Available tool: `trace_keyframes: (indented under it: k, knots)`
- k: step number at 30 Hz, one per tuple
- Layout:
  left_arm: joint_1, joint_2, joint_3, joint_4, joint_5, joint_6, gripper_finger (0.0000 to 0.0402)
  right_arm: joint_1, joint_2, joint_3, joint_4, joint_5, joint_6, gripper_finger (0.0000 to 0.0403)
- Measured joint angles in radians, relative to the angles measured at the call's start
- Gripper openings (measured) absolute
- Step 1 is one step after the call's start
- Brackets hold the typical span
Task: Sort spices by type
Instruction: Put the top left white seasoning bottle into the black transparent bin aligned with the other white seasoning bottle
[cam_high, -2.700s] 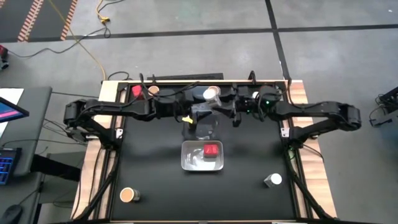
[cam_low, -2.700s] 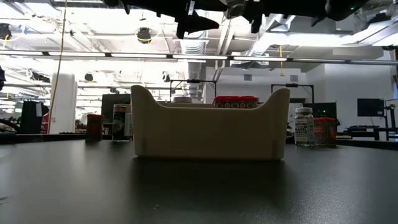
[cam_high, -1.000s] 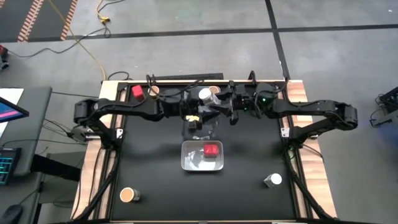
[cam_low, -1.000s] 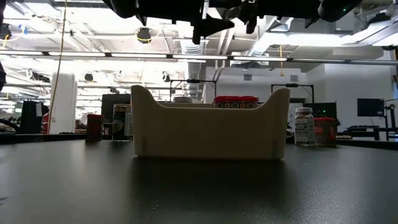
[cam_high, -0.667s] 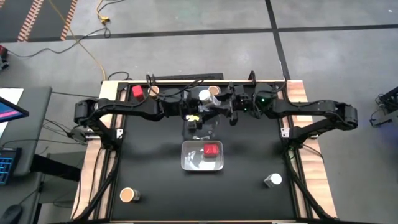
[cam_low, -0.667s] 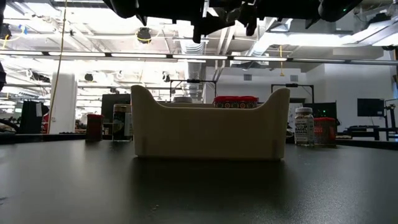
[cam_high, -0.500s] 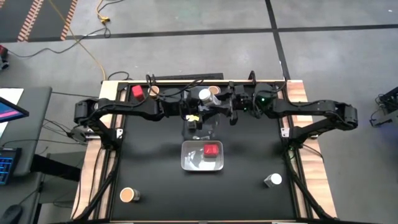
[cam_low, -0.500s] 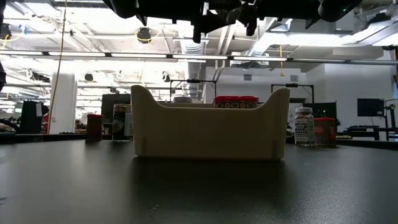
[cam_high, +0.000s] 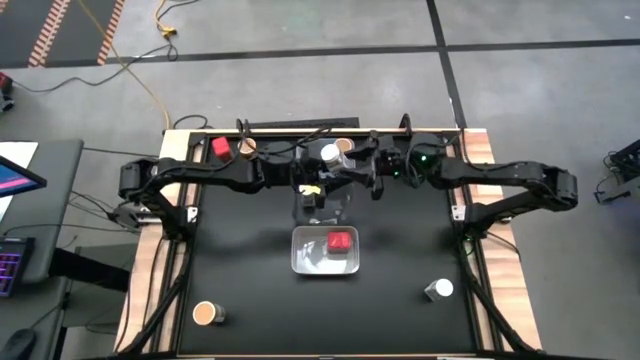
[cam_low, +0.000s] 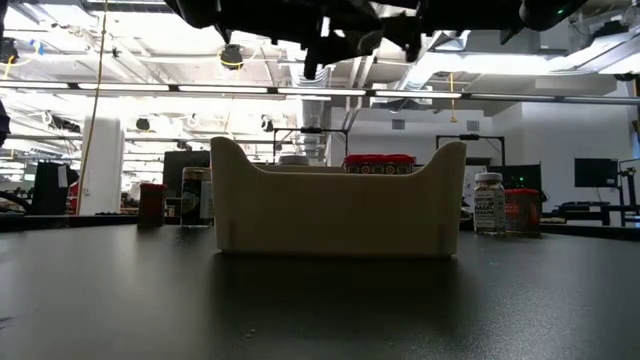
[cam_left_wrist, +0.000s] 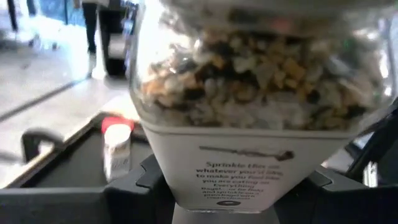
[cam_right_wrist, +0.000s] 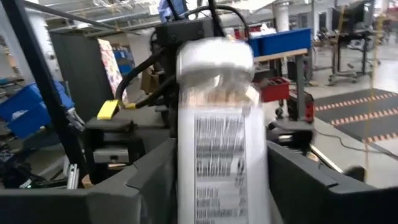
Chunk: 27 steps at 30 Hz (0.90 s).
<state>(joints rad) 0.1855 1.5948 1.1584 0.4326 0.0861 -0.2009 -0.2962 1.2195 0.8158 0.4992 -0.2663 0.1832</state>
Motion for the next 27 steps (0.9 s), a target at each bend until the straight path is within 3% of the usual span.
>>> trace_keyframes:
  k: [9, 12, 19, 23, 27]
  knots:
    - [0.026, -0.092, 0.0, -0.317, 0.017, 0.064, 0.0189, -0.059, -0.139, 0.008, -0.292, 0.004, 0.029, 0.0298]
    - [0.028, -0.118, 0.0, -0.407, 0.028, 0.086, 0.0189, -0.074, -0.142, 0.088, -0.522, 0.004, 0.022, 0.0306]
    - [0.028, -0.123, 0.0, -0.576, 0.031, 0.11, 0.0189, -0.075, 0.034, 0.437, -1.023, 0.004, -0.118, 0.0326]
    - [0.025, -0.123, 0.0, -0.649, 0.032, 0.111, 0.0189, -0.047, 0.151, 0.615, -1.152, 0.004, -0.236, 0.0347]
    - [0.014, -0.123, 0.03, -0.757, 0.032, 0.134, 0.0189, -0.006, 0.252, 0.718, -1.158, 0.003, -0.338, 0.0365]
